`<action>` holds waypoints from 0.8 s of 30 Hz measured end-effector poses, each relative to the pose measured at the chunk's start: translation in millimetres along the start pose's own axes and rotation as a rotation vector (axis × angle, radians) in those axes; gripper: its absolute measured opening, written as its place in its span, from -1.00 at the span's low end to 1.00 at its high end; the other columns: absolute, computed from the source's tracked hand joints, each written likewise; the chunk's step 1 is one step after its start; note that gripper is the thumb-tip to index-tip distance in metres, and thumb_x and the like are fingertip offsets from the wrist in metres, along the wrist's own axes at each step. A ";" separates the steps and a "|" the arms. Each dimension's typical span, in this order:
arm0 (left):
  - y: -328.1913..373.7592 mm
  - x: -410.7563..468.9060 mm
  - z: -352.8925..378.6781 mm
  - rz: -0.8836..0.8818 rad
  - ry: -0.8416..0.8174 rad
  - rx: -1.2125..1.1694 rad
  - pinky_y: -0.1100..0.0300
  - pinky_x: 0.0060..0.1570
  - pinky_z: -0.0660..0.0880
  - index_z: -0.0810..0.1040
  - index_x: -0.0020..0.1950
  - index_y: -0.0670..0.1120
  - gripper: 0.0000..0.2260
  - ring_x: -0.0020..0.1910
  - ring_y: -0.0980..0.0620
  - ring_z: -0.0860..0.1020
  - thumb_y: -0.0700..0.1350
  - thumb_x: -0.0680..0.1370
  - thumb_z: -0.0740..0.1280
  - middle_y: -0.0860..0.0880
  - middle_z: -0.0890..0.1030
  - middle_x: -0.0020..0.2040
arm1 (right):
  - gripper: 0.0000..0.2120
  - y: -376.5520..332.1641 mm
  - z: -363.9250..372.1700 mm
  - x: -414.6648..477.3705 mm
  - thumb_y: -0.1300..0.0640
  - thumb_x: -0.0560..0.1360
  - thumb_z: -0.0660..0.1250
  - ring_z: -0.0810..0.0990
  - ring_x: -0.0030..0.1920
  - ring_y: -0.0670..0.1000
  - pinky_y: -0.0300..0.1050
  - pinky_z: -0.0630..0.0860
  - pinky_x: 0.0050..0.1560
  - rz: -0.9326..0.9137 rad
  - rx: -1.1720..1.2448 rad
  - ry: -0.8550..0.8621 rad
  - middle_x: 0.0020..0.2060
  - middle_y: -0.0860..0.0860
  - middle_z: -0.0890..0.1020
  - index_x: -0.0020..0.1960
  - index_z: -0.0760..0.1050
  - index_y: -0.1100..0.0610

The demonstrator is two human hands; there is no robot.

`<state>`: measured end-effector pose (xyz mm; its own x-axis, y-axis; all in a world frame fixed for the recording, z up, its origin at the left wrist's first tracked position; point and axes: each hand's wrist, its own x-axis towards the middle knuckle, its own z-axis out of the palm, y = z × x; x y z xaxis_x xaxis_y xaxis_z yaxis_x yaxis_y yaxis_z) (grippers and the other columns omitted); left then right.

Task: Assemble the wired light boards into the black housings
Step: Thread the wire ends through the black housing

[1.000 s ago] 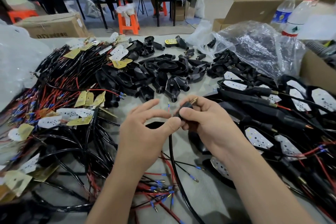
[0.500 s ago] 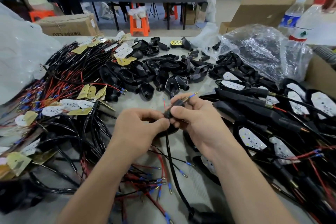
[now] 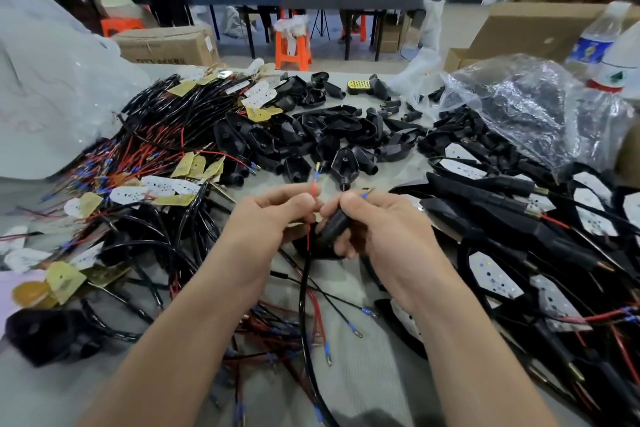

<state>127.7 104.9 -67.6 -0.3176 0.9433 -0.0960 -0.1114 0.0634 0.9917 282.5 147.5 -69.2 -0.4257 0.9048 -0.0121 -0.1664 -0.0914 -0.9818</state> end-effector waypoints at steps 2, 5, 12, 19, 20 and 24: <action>0.0 1.0 -4.5 0.037 0.008 -0.021 0.17 -0.07 0.56 0.78 -0.16 0.06 -0.74 -0.18 0.09 0.67 -0.21 0.59 0.38 -0.01 0.73 -0.18 | -0.71 3.7 3.2 -0.3 0.23 0.65 0.22 0.49 -0.40 0.06 -0.17 0.39 -0.41 -0.011 -0.077 -0.005 -0.25 0.30 0.65 -0.13 0.66 0.24; 0.0 0.2 -10.1 0.066 -0.011 -0.074 0.18 -0.10 0.51 0.77 -0.16 0.05 -0.79 -0.23 0.10 0.62 -0.11 0.60 0.37 0.01 0.67 -0.23 | -0.71 6.3 5.7 0.2 0.22 0.65 0.22 0.51 -0.40 0.03 -0.19 0.39 -0.41 -0.025 -0.098 0.076 -0.24 0.31 0.67 -0.13 0.66 0.21; 0.0 -0.8 -15.0 0.056 -0.006 0.188 0.19 -0.15 0.34 0.71 -0.33 -0.03 -0.88 -0.37 0.20 0.48 -0.03 0.35 0.44 0.03 0.62 -0.35 | -0.72 7.0 1.8 4.4 0.22 0.69 0.17 0.55 -0.43 0.02 -0.20 0.47 -0.39 -0.006 0.293 0.268 -0.25 0.19 0.71 -0.04 0.63 0.27; -15.1 4.9 -5.8 0.097 0.164 0.366 0.27 0.01 0.40 0.73 -0.30 0.09 -0.82 -0.06 0.34 0.60 -0.15 0.47 0.54 0.32 0.63 0.12 | -0.73 9.5 0.0 5.6 0.23 0.69 0.17 0.56 -0.40 0.04 -0.19 0.51 -0.36 -0.005 0.335 0.244 -0.21 0.22 0.71 0.01 0.62 0.30; -15.6 4.8 -6.0 0.110 0.161 0.380 0.26 -0.01 0.41 0.72 -0.31 0.09 -0.81 -0.07 0.29 0.61 -0.16 0.47 0.54 0.34 0.61 0.14 | -0.72 9.1 -0.4 5.2 0.23 0.69 0.17 0.56 -0.40 0.03 -0.19 0.51 -0.36 -0.014 0.335 0.244 -0.21 0.22 0.71 -0.01 0.63 0.29; -12.7 0.9 -5.7 0.147 0.172 0.477 0.13 0.08 0.48 0.71 -0.31 0.13 -0.82 0.00 0.12 0.62 -0.12 0.46 0.54 0.36 0.58 0.17 | -0.72 6.8 0.0 3.7 0.22 0.69 0.17 0.57 -0.38 0.03 -0.19 0.53 -0.34 -0.032 0.296 0.235 -0.20 0.21 0.71 -0.01 0.63 0.28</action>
<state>123.5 103.1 -80.8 -0.4526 0.8887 0.0738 0.3736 0.1138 0.9206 279.8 150.3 -76.0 -0.2062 0.9767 -0.0592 -0.4408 -0.1468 -0.8855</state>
